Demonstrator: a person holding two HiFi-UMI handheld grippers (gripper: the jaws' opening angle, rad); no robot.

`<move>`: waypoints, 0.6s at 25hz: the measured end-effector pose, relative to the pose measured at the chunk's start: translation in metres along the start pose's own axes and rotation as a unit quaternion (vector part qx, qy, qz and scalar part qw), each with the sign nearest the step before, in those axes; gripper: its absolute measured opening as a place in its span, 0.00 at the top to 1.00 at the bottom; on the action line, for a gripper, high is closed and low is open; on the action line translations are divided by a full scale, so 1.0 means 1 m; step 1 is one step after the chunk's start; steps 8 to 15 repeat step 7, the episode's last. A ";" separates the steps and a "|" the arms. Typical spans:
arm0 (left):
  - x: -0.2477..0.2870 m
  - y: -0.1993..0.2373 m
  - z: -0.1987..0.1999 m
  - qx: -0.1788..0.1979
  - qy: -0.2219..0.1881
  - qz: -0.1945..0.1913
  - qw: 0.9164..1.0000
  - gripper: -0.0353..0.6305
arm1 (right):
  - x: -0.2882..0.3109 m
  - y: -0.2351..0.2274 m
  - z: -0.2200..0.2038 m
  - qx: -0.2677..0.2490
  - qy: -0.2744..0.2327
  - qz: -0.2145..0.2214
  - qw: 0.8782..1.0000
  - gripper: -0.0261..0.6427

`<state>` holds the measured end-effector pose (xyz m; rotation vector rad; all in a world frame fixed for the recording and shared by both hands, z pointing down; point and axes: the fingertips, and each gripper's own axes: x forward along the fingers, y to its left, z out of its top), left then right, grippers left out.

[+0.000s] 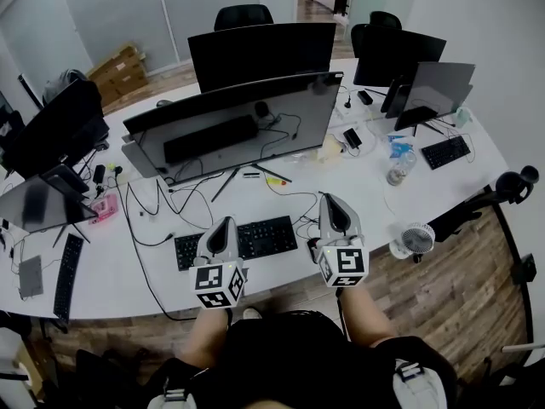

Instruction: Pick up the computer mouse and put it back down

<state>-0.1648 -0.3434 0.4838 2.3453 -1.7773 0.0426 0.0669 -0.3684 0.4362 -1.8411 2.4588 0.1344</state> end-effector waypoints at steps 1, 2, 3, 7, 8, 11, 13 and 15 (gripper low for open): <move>0.001 0.003 0.000 0.000 0.000 -0.002 1.000 0.87 | 0.001 0.003 0.000 0.000 0.000 0.000 1.000 0.96; 0.001 0.006 0.001 -0.001 0.000 -0.003 1.000 0.86 | 0.003 0.006 0.000 0.001 -0.001 0.000 1.000 0.96; 0.001 0.009 0.001 -0.001 0.000 -0.004 1.000 0.86 | 0.004 0.009 0.000 0.001 -0.001 0.000 1.000 0.96; 0.003 0.024 0.002 -0.003 0.000 -0.007 1.000 0.86 | 0.012 0.023 0.001 0.001 -0.005 0.001 1.000 0.96; 0.003 0.024 0.002 -0.003 0.000 -0.007 1.000 0.86 | 0.012 0.023 0.001 0.001 -0.005 0.001 1.000 0.96; 0.003 0.024 0.002 -0.003 0.000 -0.007 1.000 0.86 | 0.012 0.023 0.001 0.001 -0.005 0.001 1.000 0.96; 0.003 0.024 0.002 -0.003 0.000 -0.007 1.000 0.86 | 0.012 0.023 0.001 0.001 -0.005 0.001 1.000 0.96; 0.003 0.024 0.002 -0.003 0.000 -0.007 1.000 0.86 | 0.012 0.023 0.001 0.001 -0.005 0.001 1.000 0.96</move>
